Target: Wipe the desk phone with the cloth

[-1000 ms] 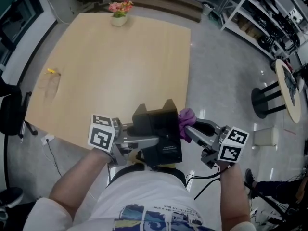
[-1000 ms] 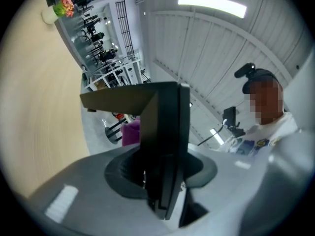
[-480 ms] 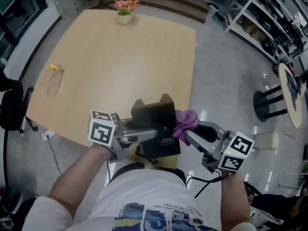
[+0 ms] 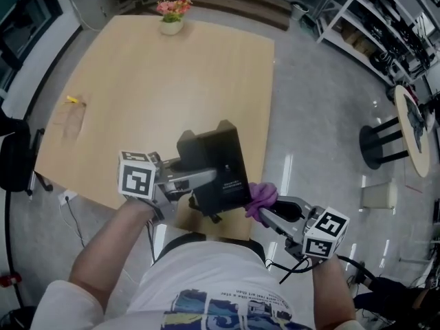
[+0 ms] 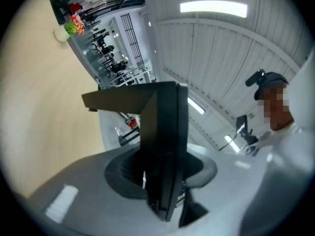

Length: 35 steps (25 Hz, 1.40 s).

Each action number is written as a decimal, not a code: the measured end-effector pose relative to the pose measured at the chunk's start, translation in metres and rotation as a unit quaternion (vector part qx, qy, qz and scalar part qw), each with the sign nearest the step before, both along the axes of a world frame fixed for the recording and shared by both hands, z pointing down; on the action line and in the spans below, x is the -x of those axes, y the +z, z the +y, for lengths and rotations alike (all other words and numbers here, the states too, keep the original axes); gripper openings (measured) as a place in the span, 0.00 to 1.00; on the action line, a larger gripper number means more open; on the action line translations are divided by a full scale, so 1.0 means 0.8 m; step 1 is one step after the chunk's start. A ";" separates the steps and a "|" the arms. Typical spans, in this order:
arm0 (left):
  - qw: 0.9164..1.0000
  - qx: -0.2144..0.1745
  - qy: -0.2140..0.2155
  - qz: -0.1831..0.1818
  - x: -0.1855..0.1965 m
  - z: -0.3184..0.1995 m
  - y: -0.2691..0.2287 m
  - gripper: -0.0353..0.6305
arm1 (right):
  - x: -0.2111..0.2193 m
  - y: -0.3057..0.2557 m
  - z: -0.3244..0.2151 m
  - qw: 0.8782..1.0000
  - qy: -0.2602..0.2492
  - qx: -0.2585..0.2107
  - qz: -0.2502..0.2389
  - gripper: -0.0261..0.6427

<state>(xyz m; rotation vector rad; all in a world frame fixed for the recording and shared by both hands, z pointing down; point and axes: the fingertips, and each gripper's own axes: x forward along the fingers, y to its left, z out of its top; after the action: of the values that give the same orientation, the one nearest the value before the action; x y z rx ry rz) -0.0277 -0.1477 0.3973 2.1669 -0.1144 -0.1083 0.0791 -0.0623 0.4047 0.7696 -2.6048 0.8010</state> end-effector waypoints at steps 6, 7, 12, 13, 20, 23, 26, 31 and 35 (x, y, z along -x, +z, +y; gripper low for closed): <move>0.999 0.007 -0.031 -0.007 -0.003 -0.015 0.003 0.32 | -0.007 0.032 0.023 0.999 -0.004 0.014 0.045 0.17; 0.999 0.007 -0.036 -0.006 -0.004 -0.017 0.004 0.32 | 0.000 0.036 0.029 0.998 -0.016 0.014 0.052 0.17; 0.999 0.009 -0.050 -0.002 -0.014 -0.021 0.005 0.32 | 0.067 0.043 0.047 0.994 -0.095 -0.001 0.060 0.17; 0.999 0.009 -0.050 -0.002 -0.015 -0.020 0.005 0.32 | 0.078 0.045 0.049 0.992 -0.110 -0.004 0.065 0.17; 0.999 0.008 -0.034 -0.020 -0.004 -0.005 0.016 0.32 | 0.059 0.056 0.047 0.988 -0.121 -0.001 0.096 0.17; 0.999 0.011 -0.030 -0.025 0.003 0.001 0.020 0.32 | 0.034 0.051 0.035 0.990 -0.098 -0.005 0.102 0.17; 0.999 0.014 -0.024 -0.028 0.006 0.002 0.026 0.32 | 0.010 0.048 0.018 0.991 -0.072 -0.010 0.109 0.17; 0.999 0.015 0.009 -0.035 0.008 0.006 0.046 0.32 | -0.032 0.034 -0.011 0.993 -0.002 -0.023 0.114 0.17; 0.997 0.015 0.056 -0.054 -0.003 0.009 0.075 0.32 | -0.055 0.027 -0.019 0.992 0.054 -0.027 0.106 0.17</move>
<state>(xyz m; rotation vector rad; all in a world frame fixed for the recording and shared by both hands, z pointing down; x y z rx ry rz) -0.0256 -0.1402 0.4575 2.1442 -0.0555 0.0747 0.1234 -0.0777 0.4261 0.9641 -2.4211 0.6410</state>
